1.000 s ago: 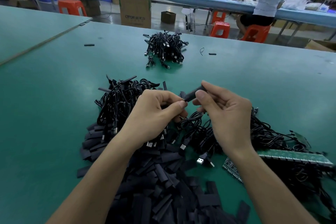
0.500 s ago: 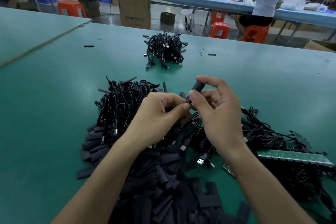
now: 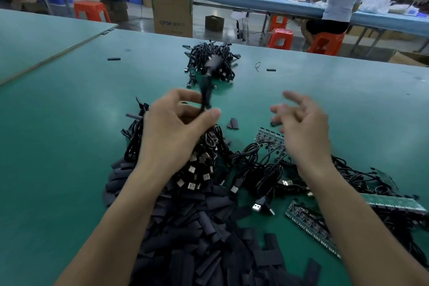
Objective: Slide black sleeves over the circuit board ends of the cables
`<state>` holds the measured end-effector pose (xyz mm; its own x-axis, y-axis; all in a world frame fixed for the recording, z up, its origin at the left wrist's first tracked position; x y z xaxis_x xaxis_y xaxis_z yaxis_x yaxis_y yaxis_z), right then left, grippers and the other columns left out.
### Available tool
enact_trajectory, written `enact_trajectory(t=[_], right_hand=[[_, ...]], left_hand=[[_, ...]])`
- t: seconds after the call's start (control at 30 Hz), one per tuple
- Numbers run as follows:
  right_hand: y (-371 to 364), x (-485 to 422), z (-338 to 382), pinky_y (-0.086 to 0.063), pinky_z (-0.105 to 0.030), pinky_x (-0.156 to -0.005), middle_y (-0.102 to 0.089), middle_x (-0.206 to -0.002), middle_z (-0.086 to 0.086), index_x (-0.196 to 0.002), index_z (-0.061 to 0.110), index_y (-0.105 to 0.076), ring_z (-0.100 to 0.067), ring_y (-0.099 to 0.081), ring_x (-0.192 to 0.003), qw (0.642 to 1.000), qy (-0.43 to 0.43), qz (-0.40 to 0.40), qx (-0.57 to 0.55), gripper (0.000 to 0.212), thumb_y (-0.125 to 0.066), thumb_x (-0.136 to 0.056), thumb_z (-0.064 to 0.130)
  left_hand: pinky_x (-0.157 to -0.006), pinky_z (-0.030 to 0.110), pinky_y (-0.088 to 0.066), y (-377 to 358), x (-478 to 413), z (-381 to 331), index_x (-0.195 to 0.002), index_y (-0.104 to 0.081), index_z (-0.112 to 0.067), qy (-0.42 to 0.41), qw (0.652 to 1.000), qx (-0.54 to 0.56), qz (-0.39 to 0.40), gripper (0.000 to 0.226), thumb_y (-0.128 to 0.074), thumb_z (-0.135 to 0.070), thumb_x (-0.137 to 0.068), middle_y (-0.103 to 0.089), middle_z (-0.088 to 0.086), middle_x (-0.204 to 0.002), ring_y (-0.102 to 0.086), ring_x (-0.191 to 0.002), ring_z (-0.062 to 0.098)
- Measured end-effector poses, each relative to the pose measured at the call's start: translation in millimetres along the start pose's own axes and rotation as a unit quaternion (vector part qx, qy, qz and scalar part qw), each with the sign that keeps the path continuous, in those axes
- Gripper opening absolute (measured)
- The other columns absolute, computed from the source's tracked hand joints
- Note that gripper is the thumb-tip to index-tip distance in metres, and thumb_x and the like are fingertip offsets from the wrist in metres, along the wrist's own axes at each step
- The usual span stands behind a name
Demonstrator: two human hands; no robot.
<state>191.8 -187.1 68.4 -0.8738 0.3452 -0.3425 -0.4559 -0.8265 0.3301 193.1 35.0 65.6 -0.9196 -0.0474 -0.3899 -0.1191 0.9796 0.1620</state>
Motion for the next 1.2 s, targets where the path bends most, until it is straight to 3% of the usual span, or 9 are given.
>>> enact_trajectory(t=[0.17,0.3,0.4,0.53,0.67,0.77,0.93,1.07,1.2], right_hand=[[-12.8,-6.9,-46.6,-0.029,-0.041,-0.117,-0.044,-0.154,-0.008,-0.154,0.016,-0.033,-0.025,-0.039,-0.142,0.908,-0.015,0.161,0.386,0.051,-0.044,-0.104,0.023],[-18.6,-13.8,-67.1,-0.007,-0.048,-0.122,-0.029,-0.161,-0.01,-0.159,0.02,-0.015,-0.027,-0.019,-0.15,0.851,-0.066,0.218,0.473,0.062,-0.031,-0.105,0.047],[-18.7,-18.7,-62.7,-0.023,-0.046,-0.113,-0.045,-0.145,-0.013,-0.148,0.022,-0.039,-0.031,-0.034,-0.137,0.88,-0.073,0.181,0.433,0.051,-0.036,-0.104,0.047],[-14.6,-20.7,-40.6,-0.039,-0.046,-0.101,-0.064,-0.106,0.0,-0.095,0.029,-0.057,-0.027,-0.054,-0.11,0.963,0.005,0.104,0.249,0.01,-0.05,-0.102,0.029],[-10.1,-18.4,-14.6,-0.046,-0.024,-0.078,-0.062,-0.087,0.013,-0.086,0.034,-0.057,0.0,-0.058,-0.08,0.983,0.039,0.142,0.112,0.016,-0.056,-0.101,0.028],[-8.2,-13.5,3.4,-0.046,-0.01,-0.067,-0.064,-0.082,0.012,-0.088,0.032,-0.061,0.005,-0.057,-0.071,0.977,0.075,0.193,0.058,0.013,-0.062,-0.098,0.024],[-12.3,-1.4,20.6,-0.05,-0.018,-0.067,-0.064,-0.073,0.012,-0.089,0.025,-0.064,0.001,-0.058,-0.068,0.959,0.103,0.265,0.021,0.005,-0.067,-0.093,0.024],[-16.2,5.1,24.0,-0.052,-0.021,-0.068,-0.065,-0.074,0.009,-0.088,0.022,-0.065,-0.001,-0.059,-0.068,0.952,0.103,0.288,0.014,0.005,-0.067,-0.092,0.024],[-18.9,6.4,22.7,-0.047,-0.017,-0.065,-0.063,-0.07,0.015,-0.087,0.022,-0.065,0.003,-0.055,-0.064,0.951,0.106,0.292,0.008,0.007,-0.066,-0.094,0.022]], left_hand=[[-0.062,0.018,-0.051,19.4,-9.9,15.2,-0.094,-0.063,-0.039,-0.005,0.982,-0.023,-0.185,0.021,-0.08,-0.036,-0.082,-0.072,-0.023,-0.087,-0.063,-0.063,-0.004],[-0.071,0.032,-0.055,26.0,-14.5,31.9,-0.112,-0.067,-0.035,0.041,0.975,-0.091,-0.197,0.028,-0.076,-0.034,-0.086,-0.068,-0.014,-0.096,-0.055,-0.063,0.0],[-0.093,0.038,-0.054,20.8,-15.8,38.1,-0.135,-0.061,-0.025,0.086,0.979,-0.134,-0.128,0.047,-0.073,-0.026,-0.09,-0.066,0.003,-0.114,-0.059,-0.088,0.01],[-0.108,0.043,-0.043,18.5,-12.9,32.7,-0.139,-0.057,-0.022,0.069,0.966,-0.212,-0.128,0.05,-0.07,-0.022,-0.092,-0.056,0.003,-0.129,-0.052,-0.119,0.026],[-0.096,0.027,-0.037,10.0,-5.4,15.7,-0.12,-0.068,-0.027,-0.017,0.957,-0.26,-0.129,0.03,-0.071,-0.024,-0.09,-0.054,-0.008,-0.114,-0.052,-0.11,0.022],[-0.078,0.018,-0.045,-0.5,1.3,2.3,-0.105,-0.07,-0.03,-0.07,0.981,-0.168,-0.073,0.019,-0.073,-0.034,-0.087,-0.063,-0.017,-0.098,-0.06,-0.092,0.008],[-0.067,0.019,-0.052,-21.1,9.3,-1.9,-0.099,-0.068,-0.027,-0.02,0.995,0.01,0.093,0.019,-0.079,-0.033,-0.084,-0.071,-0.012,-0.089,-0.067,-0.08,0.005],[-0.06,0.021,-0.05,-23.1,7.5,4.1,-0.088,-0.067,-0.018,0.01,0.993,0.061,0.101,0.01,-0.077,-0.021,-0.087,-0.066,-0.009,-0.072,-0.059,-0.065,0.005],[-0.05,0.015,-0.042,-21.8,5.3,8.4,-0.08,-0.067,-0.021,0.032,0.989,0.07,0.124,0.015,-0.073,-0.035,-0.083,-0.058,-0.015,-0.059,-0.048,-0.051,-0.001]])
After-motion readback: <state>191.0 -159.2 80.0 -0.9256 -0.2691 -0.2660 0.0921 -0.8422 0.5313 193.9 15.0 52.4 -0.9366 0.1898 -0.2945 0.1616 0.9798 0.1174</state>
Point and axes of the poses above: each hand's wrist, its own x-axis away from the middle knuckle, its own y-axis out of the back of the hand, z = x × y, the point moved 2 cm from there along -x, towards the middle knuckle
